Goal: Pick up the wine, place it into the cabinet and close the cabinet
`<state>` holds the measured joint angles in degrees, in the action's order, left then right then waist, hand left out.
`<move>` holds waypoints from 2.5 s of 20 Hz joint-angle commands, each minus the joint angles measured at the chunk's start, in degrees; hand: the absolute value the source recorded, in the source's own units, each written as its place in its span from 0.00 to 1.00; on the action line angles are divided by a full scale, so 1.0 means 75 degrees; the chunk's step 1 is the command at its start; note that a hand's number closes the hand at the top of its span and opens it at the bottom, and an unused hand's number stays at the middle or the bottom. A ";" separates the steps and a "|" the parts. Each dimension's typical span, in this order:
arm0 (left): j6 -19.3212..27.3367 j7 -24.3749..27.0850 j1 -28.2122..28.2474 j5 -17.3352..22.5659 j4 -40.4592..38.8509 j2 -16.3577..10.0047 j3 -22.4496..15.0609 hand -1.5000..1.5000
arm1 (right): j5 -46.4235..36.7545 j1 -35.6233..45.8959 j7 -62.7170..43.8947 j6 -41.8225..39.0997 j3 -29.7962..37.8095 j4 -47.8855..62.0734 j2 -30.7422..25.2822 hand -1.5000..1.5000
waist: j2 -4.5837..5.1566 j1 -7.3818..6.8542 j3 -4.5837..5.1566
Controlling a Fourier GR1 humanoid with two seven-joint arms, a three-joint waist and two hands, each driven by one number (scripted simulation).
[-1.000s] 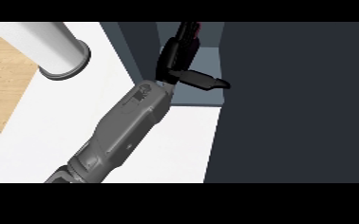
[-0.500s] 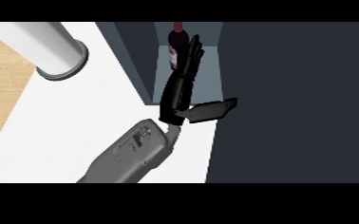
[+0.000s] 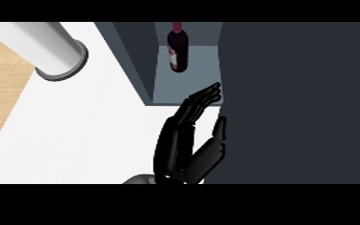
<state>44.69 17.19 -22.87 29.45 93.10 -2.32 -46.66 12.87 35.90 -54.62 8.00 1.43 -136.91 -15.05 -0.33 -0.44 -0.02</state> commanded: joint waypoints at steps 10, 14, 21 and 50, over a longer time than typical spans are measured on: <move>-0.1126 -0.0069 0.2509 -0.0003 0.3326 -0.2169 -0.0496 1.00 | 0.0153 0.0009 -0.0583 0.0111 -0.0966 -0.0546 0.0226 1.00 | -0.0001 -0.0011 0.0013; -0.2061 0.0627 0.3416 0.0261 0.3566 -0.3133 -0.0234 1.00 | 0.0391 -0.0391 0.0112 -0.0744 -0.1253 -0.0875 0.0078 1.00 | 0.0011 -0.0020 0.0010; -0.3190 0.0929 0.4156 0.1301 0.4195 -0.4169 0.0961 1.00 | 0.0908 0.0040 -0.0493 -0.0222 -0.2492 -0.0553 0.1224 1.00 | -0.0004 -0.0110 0.0032; -0.8391 0.1735 0.6927 0.4415 0.3244 -0.6763 0.6003 1.00 | -0.0093 0.5041 0.3218 0.2132 -0.3750 0.8362 0.2005 1.00 | 0.0114 -0.0418 0.0021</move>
<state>-15.65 30.35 28.19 62.38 118.81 -53.06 -3.30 9.44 70.29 -35.35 25.07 -30.11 -84.81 -0.14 0.24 -3.53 0.04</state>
